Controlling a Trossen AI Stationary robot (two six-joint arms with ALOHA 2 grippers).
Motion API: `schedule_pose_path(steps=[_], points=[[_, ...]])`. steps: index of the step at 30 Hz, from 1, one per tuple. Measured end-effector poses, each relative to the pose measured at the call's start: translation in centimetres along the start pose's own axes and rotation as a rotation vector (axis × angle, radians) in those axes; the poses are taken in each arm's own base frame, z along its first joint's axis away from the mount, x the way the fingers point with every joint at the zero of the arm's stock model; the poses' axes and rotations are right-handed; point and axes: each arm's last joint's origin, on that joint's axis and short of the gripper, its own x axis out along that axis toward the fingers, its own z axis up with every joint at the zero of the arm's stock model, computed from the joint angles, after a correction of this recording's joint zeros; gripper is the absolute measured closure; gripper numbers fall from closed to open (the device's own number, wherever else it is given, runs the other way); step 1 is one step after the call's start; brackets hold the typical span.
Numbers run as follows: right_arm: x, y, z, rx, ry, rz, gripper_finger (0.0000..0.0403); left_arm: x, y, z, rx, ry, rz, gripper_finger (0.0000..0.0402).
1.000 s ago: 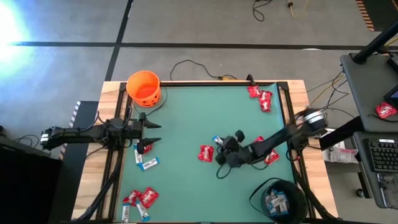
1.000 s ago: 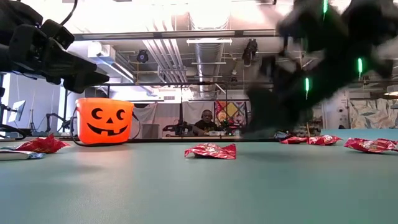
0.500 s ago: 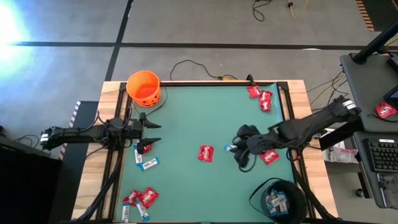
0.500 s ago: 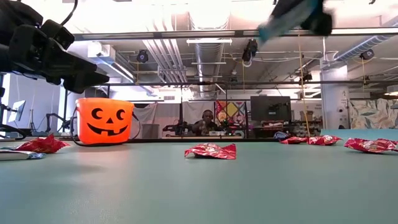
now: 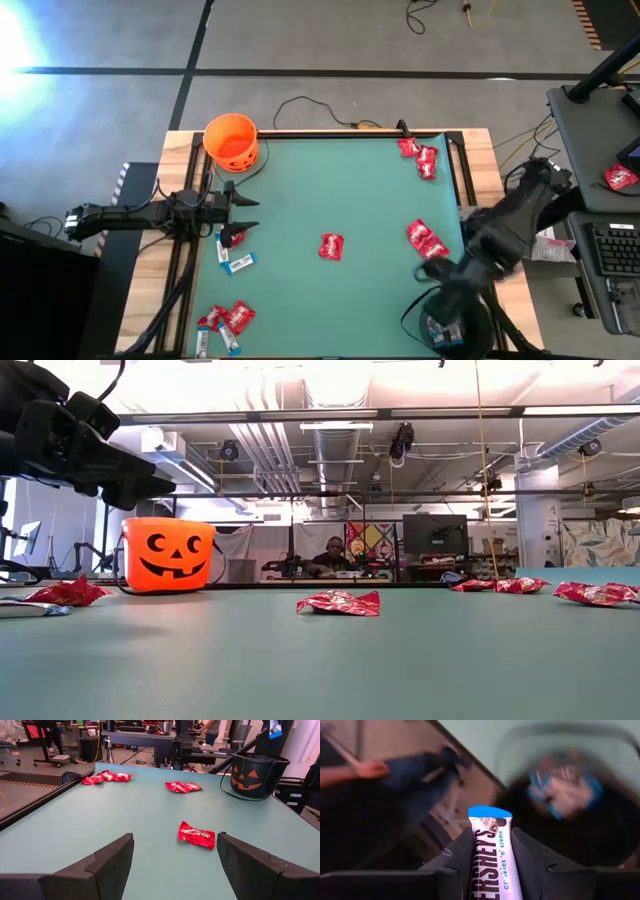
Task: Sort candy by brand, put in halloween buckets
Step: Put the white chocolate into the black bucket, then put the red candy into the orange bucket
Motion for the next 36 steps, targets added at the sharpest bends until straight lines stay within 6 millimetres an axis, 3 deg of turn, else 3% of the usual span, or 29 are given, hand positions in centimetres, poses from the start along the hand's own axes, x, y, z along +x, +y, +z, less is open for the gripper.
schedule_pose_path(steps=[5, 12, 19, 27, 31, 36], points=[[4.0, -1.7, -1.4, 0.082, 0.012, -0.181, 0.0296, 0.0, 0.0, 0.0, 0.000, 0.000, 0.000, 0.0130], [10.0, -3.9, -0.1, 0.140, 0.134, -0.381, 0.0296, 0.0, 0.0, 0.0, 0.000, 0.000, 0.000, 0.0130], [13.6, -4.5, 0.8, 0.117, 0.153, -0.424, 0.0282, 0.0, 0.0, 0.0, 0.000, 0.000, 0.000, 0.0130], [13.5, -4.4, 0.8, 0.007, 0.160, -0.427, 0.0205, 0.0, 0.0, 0.0, 0.000, 0.000, -0.001, 0.0130], [11.4, -3.9, 0.3, -0.126, 0.143, -0.368, 0.0175, 0.0, 0.0, 0.0, 0.000, 0.000, 0.000, 0.0130], [7.3, -3.4, -0.9, -0.308, 0.073, -0.232, 0.0160, 0.0, 0.0, 0.0, 0.000, 0.000, -0.001, 0.0130]])
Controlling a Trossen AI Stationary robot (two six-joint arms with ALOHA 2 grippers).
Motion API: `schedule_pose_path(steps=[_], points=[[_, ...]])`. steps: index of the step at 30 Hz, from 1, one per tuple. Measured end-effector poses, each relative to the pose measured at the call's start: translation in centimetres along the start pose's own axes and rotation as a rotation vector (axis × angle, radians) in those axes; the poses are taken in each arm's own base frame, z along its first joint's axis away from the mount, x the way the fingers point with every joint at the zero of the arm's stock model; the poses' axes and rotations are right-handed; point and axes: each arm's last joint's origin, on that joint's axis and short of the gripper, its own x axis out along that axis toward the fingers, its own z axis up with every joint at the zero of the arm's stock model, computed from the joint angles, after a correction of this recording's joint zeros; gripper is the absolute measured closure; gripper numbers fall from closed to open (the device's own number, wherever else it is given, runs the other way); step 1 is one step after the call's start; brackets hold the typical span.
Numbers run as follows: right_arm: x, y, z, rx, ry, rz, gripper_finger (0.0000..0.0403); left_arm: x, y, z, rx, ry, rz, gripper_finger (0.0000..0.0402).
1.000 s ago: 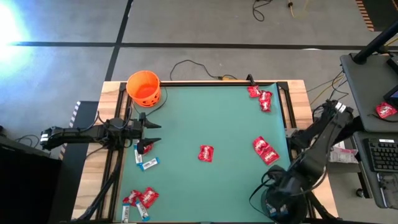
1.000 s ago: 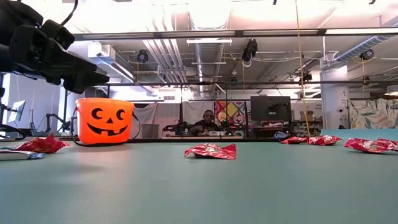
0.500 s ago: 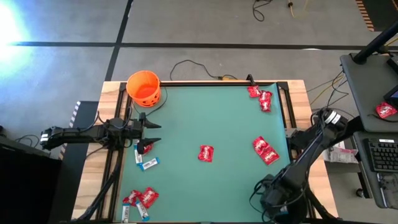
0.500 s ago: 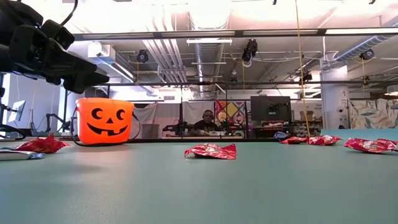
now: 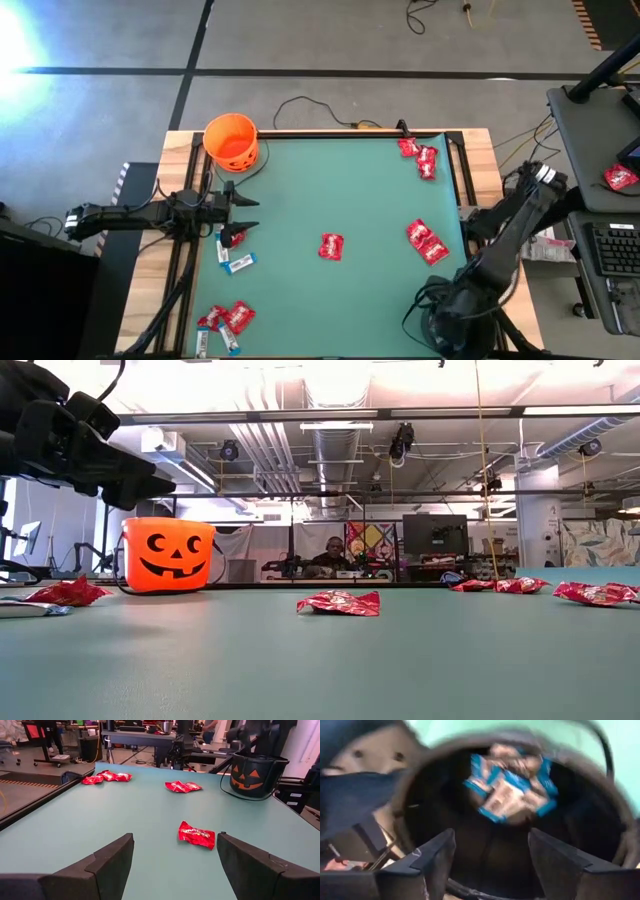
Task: Sort candy by brand, put in halloween buckets
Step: Put the red candy into the orange bucket
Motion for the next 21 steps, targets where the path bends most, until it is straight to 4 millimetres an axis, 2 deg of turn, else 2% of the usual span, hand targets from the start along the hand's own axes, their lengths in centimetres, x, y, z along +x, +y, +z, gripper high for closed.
schedule_pose_path(steps=[6, 10, 15, 21], points=[[-3.6, -1.3, -1.9, -0.329, -0.337, 0.060, 0.0167, 0.0, 0.0, 0.0, 0.000, 0.000, 0.000, 0.0130], [-5.0, -2.7, -1.9, -0.506, -0.480, 0.036, 0.0175, 0.0, 0.0, 0.0, 0.000, 0.000, 0.000, 0.0130], [-6.6, -4.1, -0.1, -0.538, -0.609, -0.009, 0.0179, 0.0, 0.0, 0.0, 0.000, 0.000, 0.000, 0.0130], [-9.1, -6.3, 1.7, -0.405, -0.796, -0.093, 0.0177, 0.0, 0.0, 0.0, 0.000, 0.000, 0.001, 0.0130]])
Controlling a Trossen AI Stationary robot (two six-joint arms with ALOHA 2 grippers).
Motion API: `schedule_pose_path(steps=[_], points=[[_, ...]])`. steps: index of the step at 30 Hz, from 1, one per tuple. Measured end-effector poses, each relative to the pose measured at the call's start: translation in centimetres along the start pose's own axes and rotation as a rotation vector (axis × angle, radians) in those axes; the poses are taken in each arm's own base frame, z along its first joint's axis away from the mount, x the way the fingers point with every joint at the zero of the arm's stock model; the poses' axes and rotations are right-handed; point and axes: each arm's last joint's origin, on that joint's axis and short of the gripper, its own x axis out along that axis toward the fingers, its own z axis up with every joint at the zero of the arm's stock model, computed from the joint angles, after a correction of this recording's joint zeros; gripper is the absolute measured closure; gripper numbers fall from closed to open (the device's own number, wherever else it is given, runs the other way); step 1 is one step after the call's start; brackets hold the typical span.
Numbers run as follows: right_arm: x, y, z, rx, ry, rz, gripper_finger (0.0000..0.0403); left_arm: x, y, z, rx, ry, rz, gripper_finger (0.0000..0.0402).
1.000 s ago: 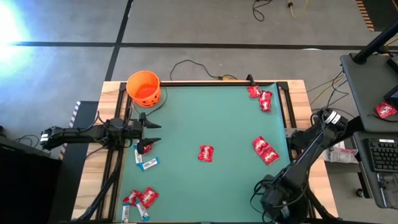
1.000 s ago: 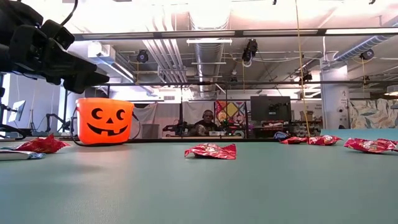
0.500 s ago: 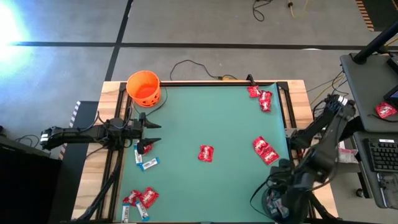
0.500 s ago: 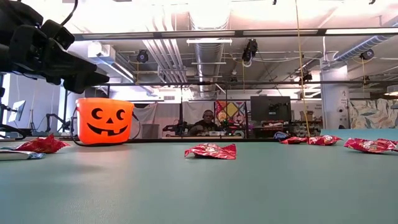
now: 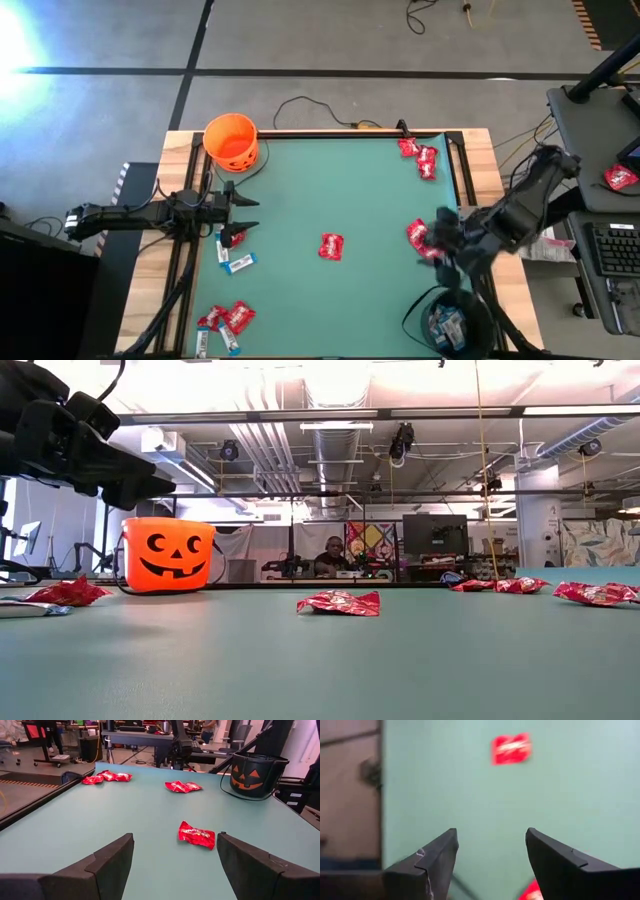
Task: Sort candy by brand, put in halloween buckets
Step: Put the red candy into the orange bucket
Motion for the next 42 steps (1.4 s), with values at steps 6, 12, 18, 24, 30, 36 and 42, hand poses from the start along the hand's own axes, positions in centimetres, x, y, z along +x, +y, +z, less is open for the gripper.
schedule_pose_path(steps=[6, 12, 18, 24, 30, 36, 42], points=[[-1.0, -4.2, 0.8, 0.047, 0.021, -0.141, 0.0177, 0.0, 0.0, 0.0, 0.000, 0.000, 0.000, 0.0130], [-1.1, -7.3, 1.9, 0.052, 0.016, -0.245, 0.0177, 0.0, 0.0, 0.0, 0.000, 0.000, 0.000, 0.0130], [-1.0, -8.7, 2.6, 0.083, 0.010, -0.318, 0.0177, 0.0, 0.0, 0.0, 0.000, 0.000, 0.000, 0.0130], [-1.8, -9.0, 2.2, -0.015, 0.007, -0.301, 0.0177, 0.0, 0.0, 0.0, 0.000, 0.001, -0.001, 0.0130], [-3.3, -9.6, 1.5, 0.005, -0.079, -0.285, 0.0177, 0.0, 0.0, 0.0, 0.000, 0.000, 0.000, 0.0130], [-6.5, -12.1, -2.6, 0.015, -0.197, -0.274, 0.0177, 0.0, 0.0, 0.0, 0.000, 0.000, 0.000, 0.0130], [-7.0, -13.7, -6.4, -0.081, -0.006, -0.239, 0.0177, 0.0, 0.0, 0.0, 0.000, 0.000, 0.000, 0.0130]])
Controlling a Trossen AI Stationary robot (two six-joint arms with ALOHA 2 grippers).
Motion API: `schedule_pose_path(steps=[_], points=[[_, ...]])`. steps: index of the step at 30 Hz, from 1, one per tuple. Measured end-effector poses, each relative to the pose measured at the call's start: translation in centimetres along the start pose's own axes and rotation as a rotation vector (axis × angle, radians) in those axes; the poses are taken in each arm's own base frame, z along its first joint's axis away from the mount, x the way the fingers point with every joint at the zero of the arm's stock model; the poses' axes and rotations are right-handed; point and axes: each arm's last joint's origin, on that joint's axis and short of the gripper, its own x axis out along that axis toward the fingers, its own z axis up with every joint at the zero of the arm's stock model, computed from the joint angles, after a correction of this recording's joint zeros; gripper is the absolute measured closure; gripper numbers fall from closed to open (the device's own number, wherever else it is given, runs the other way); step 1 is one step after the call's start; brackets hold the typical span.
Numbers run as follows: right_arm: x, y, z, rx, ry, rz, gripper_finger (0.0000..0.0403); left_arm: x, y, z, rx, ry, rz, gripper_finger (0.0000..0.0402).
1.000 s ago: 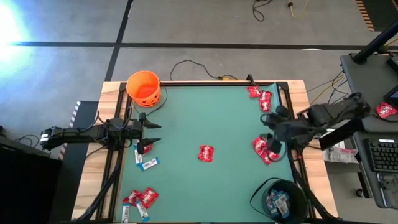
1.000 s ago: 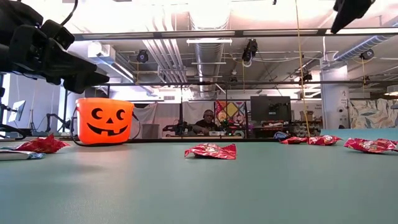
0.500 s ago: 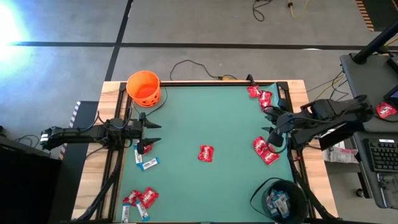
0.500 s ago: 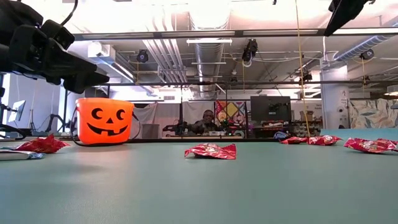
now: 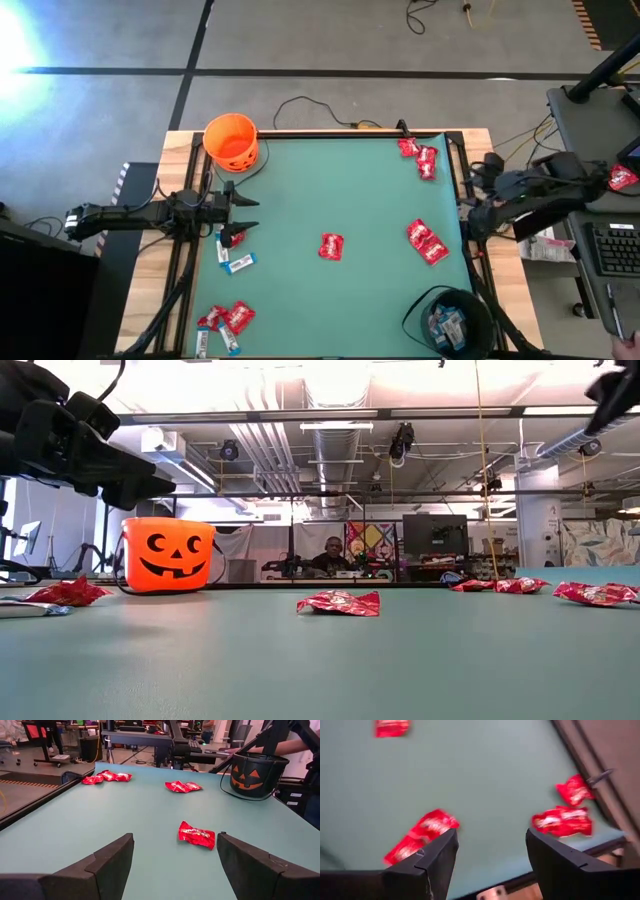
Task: Sort candy by brand, put in halloween buckets
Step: Put the red candy into the orange bucket
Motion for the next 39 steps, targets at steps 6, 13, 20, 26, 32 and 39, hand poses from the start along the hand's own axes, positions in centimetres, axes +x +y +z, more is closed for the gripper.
schedule_pose_path(steps=[6, 13, 20, 26, 32, 39], points=[[0.4, 1.0, 1.0, -0.048, -0.036, 0.161, 0.0177, 0.0, 0.0, 0.0, 0.000, 0.000, 0.000, 0.0130], [3.1, 3.1, 3.0, -0.066, -0.011, 0.228, 0.0177, 0.0, 0.0, 0.0, 0.000, 0.000, 0.000, 0.0130], [4.3, 4.3, 4.8, -0.007, -0.107, 0.264, 0.0177, 0.0, 0.0, 0.0, 0.000, 0.000, 0.000, 0.0130], [6.5, 5.5, 5.8, 0.127, -0.028, 0.245, 0.0177, 0.0, 0.0, 0.0, 0.000, 0.000, 0.000, 0.0130], [10.3, 7.2, 6.5, 0.163, 0.084, 0.188, 0.0177, 0.0, 0.0, 0.0, 0.000, 0.000, 0.000, 0.0130], [15.3, 9.9, 8.3, 0.146, 0.071, 0.198, 0.0177, 0.0, 0.0, 0.0, 0.000, 0.001, 0.000, 0.0130]])
